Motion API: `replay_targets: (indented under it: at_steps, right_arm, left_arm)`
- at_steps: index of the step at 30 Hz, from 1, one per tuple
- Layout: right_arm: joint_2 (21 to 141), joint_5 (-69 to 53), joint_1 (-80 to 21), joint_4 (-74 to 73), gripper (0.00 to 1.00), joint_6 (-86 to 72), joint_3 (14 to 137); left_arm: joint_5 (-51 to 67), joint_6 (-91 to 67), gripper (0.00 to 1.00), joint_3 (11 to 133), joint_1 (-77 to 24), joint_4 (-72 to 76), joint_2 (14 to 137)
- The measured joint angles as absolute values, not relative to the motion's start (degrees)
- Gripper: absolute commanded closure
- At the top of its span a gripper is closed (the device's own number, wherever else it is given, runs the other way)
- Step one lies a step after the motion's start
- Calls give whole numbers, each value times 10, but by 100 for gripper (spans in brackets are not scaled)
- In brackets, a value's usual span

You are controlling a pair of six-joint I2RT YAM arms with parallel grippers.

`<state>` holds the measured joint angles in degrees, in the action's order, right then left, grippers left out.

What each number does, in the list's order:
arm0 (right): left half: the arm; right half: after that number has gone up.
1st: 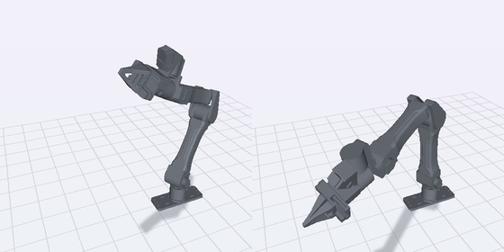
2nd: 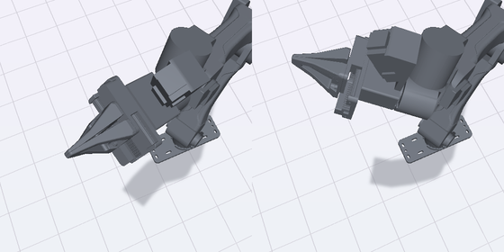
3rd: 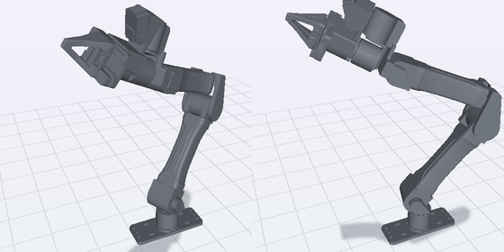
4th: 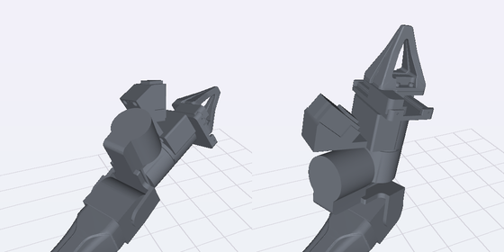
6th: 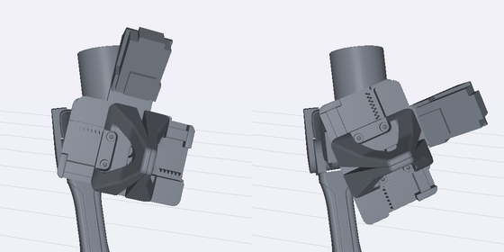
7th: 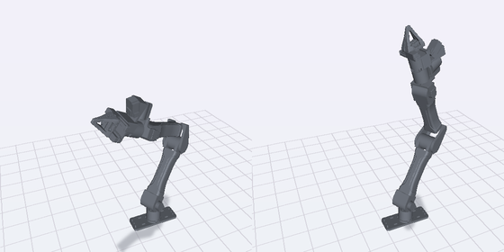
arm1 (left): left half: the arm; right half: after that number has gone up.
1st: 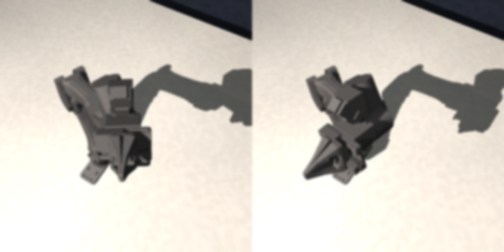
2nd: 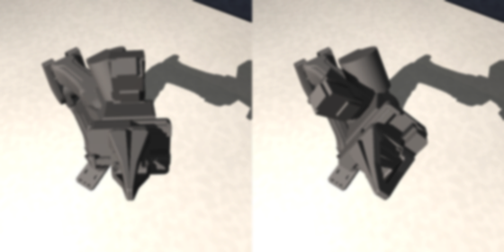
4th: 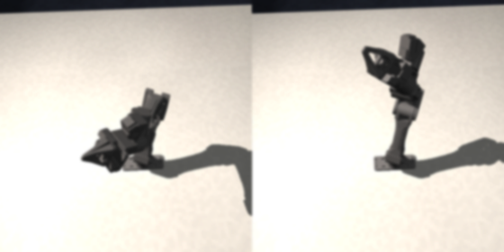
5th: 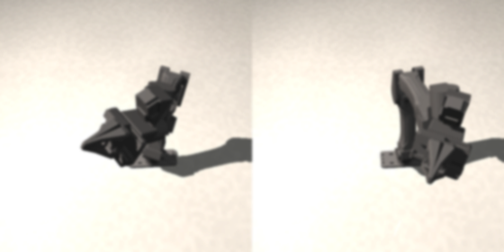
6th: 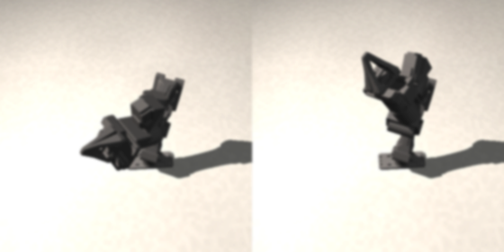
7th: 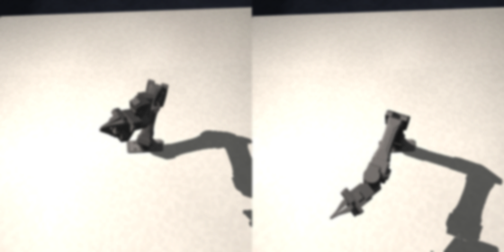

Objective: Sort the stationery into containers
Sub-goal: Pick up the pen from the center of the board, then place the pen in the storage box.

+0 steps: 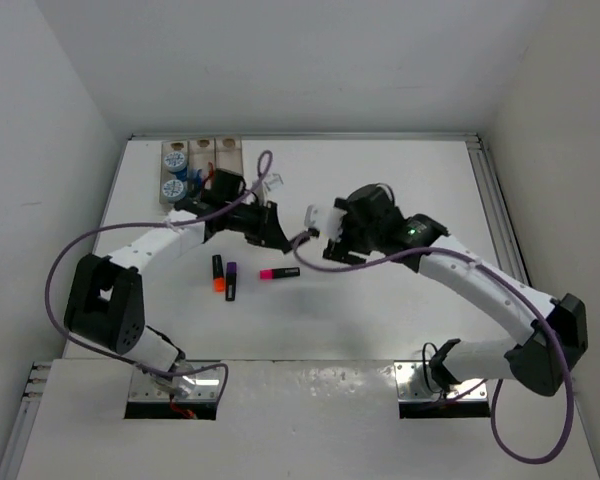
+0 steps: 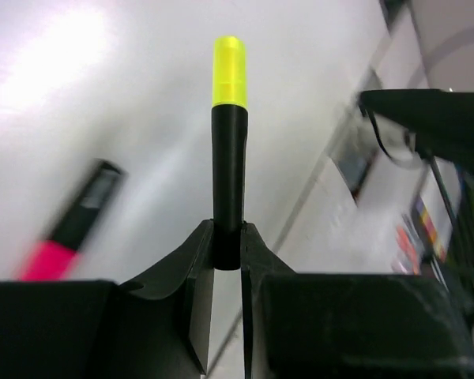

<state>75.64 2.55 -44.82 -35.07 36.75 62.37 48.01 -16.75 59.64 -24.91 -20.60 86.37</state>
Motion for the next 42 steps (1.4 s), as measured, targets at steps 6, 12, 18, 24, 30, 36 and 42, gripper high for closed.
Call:
replay_targets:
  at_steps: [6,12,18,24,30,36,42]
  right_arm:
    - [703,9,-293,-304,20,274,623]
    - [695,-39,-228,-302,20,190,603]
    - [696,-87,-210,-305,21,118,558]
    - [701,-113,-200,-305,21,79,525]
    - [709,-133,-191,-305,22,60,522]
    - [723,-146,-189,-305,23,56,522]
    - [733,-157,-189,-305,24,55,522]
  left_arm:
    - [312,-183,100,706,-143,-204,874]
    - [95,-184,100,844,-122,-196,955]
    - [-35,-205,100,898,-121,-189,1059]
    - [-91,-211,100,930,-115,-182,1119]
    - [-110,-202,100,1005,-111,-157,1171]
    - [-119,-186,100,1026,-112,-136,1214]
    - [-134,-176,100,1042,-112,-132,1260]
